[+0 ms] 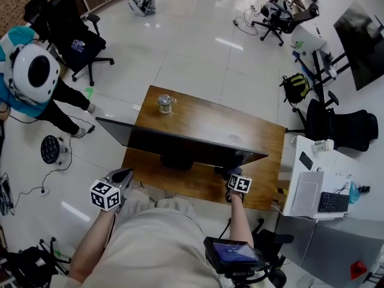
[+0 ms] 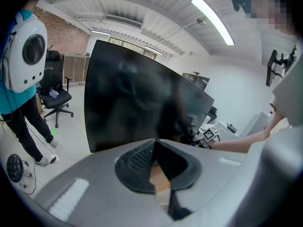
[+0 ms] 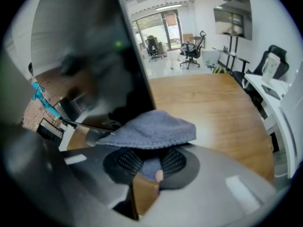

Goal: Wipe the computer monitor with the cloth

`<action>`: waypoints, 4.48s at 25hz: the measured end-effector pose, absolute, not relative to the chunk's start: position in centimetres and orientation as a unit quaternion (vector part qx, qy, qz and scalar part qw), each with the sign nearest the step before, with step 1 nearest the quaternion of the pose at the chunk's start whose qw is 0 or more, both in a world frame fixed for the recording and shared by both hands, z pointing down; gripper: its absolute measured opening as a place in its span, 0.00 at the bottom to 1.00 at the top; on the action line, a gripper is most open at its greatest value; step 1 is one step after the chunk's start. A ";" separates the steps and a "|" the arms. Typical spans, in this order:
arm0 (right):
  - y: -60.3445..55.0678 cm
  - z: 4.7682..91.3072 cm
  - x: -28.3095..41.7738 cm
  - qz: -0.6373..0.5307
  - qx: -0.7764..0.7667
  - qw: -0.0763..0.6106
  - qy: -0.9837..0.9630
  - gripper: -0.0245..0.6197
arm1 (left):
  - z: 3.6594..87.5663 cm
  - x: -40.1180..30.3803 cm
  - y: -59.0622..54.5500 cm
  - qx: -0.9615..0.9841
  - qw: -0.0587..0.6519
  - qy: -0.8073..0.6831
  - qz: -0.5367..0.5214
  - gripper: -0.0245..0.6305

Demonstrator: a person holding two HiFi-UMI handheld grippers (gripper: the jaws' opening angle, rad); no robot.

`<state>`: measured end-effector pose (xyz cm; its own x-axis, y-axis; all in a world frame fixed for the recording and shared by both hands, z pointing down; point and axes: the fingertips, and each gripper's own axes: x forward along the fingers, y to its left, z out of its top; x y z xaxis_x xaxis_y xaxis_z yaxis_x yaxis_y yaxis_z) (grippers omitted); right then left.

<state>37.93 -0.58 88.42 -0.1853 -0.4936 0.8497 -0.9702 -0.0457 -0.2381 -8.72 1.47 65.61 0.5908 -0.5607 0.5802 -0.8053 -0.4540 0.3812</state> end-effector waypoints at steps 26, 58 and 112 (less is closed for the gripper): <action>-3.8 88.3 17.0 0.432 0.521 0.341 -0.653 0.16 | 64.3 -21.4 -0.3 0.836 0.343 -0.402 0.147 0.04; -6.7 88.9 -4.2 0.416 0.486 0.340 -0.689 0.16 | 64.8 -32.6 -3.5 0.866 0.317 -0.348 0.167 0.04; -13.6 64.0 -20.5 0.300 0.442 0.156 -0.831 0.16 | 63.7 -33.5 -1.2 0.894 0.284 -0.321 0.130 0.04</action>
